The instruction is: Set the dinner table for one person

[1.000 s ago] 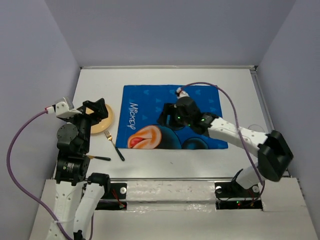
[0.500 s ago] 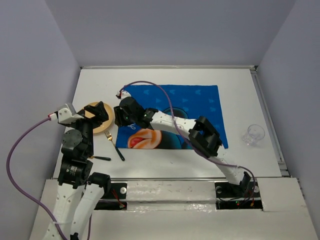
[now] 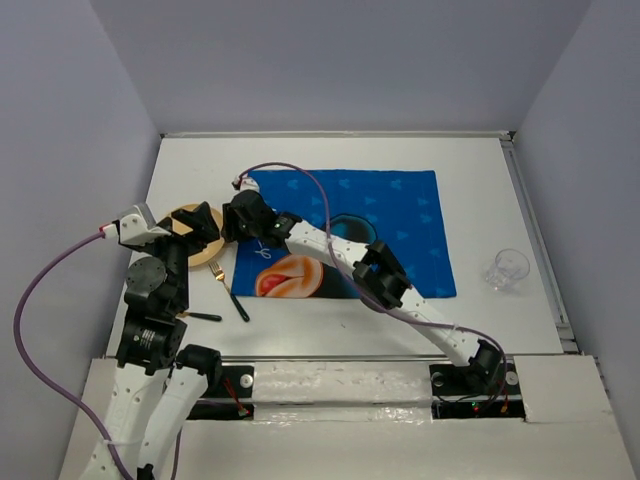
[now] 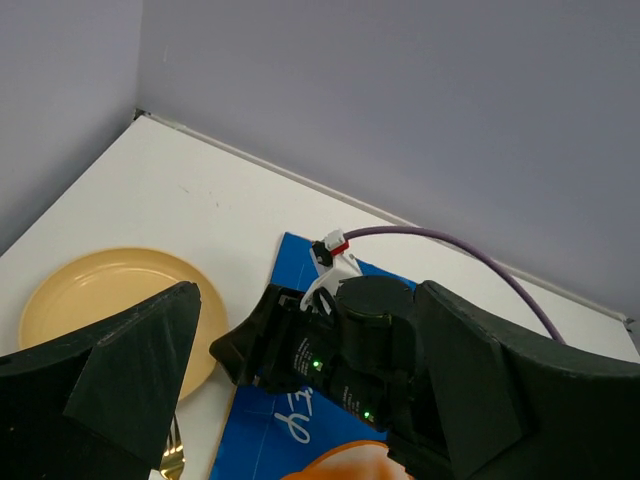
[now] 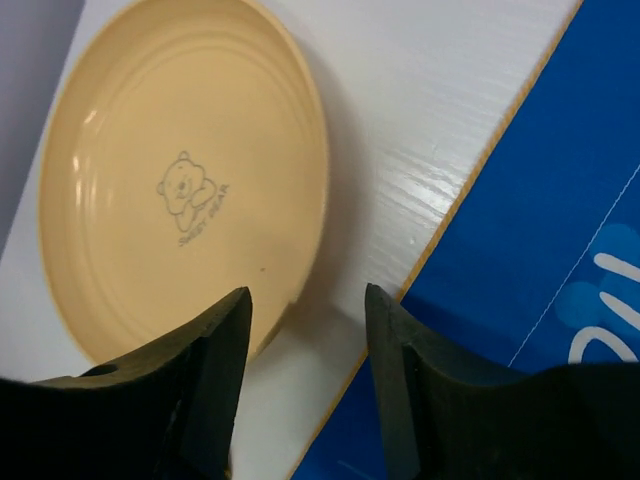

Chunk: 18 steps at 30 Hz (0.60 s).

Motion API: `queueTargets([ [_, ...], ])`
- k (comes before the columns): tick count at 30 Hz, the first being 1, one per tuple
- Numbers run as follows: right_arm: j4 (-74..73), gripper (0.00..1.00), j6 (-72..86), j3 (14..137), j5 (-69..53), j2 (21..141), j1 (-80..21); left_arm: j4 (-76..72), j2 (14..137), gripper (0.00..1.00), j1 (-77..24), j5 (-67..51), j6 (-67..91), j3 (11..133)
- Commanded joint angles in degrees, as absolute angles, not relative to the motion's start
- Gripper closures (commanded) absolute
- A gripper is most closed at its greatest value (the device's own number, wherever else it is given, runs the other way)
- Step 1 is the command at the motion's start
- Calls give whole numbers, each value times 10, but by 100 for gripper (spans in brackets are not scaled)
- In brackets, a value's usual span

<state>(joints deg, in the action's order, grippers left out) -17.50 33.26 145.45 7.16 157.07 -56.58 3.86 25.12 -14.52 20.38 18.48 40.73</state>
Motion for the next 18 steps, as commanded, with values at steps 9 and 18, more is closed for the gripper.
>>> queueTargets([
  [9, -111, 79, 455, 1443, 4, 1601, -555, 4, 255, 1, -147, 214, 176, 407],
  [18, -36, 100, 552, 1405, -25, 1571, -544, 4, 249, 1, -148, 214, 176, 406],
])
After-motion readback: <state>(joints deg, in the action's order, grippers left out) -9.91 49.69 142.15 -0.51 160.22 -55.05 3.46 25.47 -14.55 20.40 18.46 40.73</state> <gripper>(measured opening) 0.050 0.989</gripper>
